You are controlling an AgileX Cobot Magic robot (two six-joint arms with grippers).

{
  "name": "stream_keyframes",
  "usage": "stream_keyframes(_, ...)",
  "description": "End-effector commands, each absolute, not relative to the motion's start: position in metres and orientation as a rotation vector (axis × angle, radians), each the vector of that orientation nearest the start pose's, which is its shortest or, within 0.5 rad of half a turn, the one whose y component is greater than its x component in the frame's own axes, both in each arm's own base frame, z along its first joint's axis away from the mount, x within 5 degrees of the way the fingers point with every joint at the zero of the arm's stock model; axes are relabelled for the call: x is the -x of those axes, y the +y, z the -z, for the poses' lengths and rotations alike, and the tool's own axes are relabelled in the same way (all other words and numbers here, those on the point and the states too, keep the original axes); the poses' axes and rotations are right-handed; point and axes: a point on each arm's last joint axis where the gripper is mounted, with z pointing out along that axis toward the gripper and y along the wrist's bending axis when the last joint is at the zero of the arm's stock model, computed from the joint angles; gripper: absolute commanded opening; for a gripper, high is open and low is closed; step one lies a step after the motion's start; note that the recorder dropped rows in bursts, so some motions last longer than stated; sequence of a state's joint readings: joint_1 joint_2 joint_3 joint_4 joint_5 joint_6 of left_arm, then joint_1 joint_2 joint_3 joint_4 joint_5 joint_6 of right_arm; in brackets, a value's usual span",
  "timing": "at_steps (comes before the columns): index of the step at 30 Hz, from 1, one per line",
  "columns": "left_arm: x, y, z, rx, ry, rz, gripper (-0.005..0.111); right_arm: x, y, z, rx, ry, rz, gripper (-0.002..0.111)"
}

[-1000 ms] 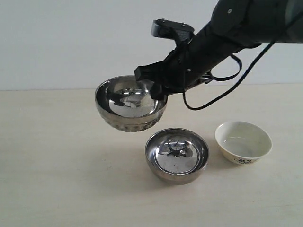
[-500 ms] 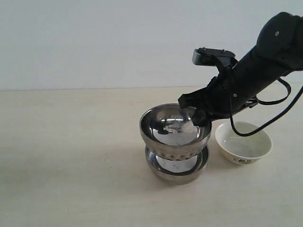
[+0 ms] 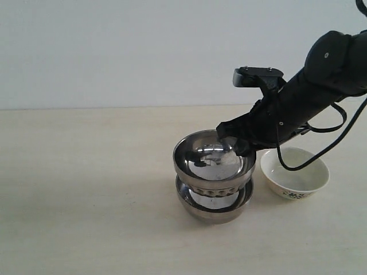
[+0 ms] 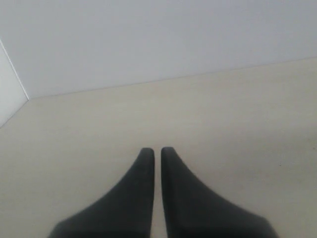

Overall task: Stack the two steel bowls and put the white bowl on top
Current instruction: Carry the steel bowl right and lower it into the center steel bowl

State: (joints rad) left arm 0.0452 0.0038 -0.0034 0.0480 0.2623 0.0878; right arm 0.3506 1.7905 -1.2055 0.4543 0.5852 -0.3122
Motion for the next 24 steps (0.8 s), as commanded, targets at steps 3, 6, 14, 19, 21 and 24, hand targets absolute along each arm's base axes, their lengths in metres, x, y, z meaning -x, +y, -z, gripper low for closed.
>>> stream_keyframes(3,-0.055,0.004,-0.19,-0.053,1.74,-0.131,0.004,-0.351,0.149,-0.199,0.446,2.612,-0.454,0.0)
stream_keyframes(6,-0.055,0.004,-0.19,-0.053,1.74,-0.131,0.004,-0.352,0.15,-0.193,0.442,2.619,-0.453,0.0)
stream_keyframes(14,-0.055,0.004,-0.19,-0.053,1.74,-0.131,0.004,-0.354,0.151,-0.193,0.419,2.614,-0.455,0.002)
stream_keyframes(19,-0.055,0.004,-0.19,-0.053,1.74,-0.131,0.004,-0.352,0.151,-0.192,0.427,2.629,-0.461,0.025)
stream_keyframes(21,-0.055,0.004,-0.19,-0.053,1.74,-0.131,0.004,-0.351,0.151,-0.192,0.431,2.638,-0.464,0.034)
stream_keyframes(24,-0.055,0.004,-0.19,-0.053,1.74,-0.131,0.004,-0.351,0.151,-0.194,0.433,2.636,-0.466,0.035)
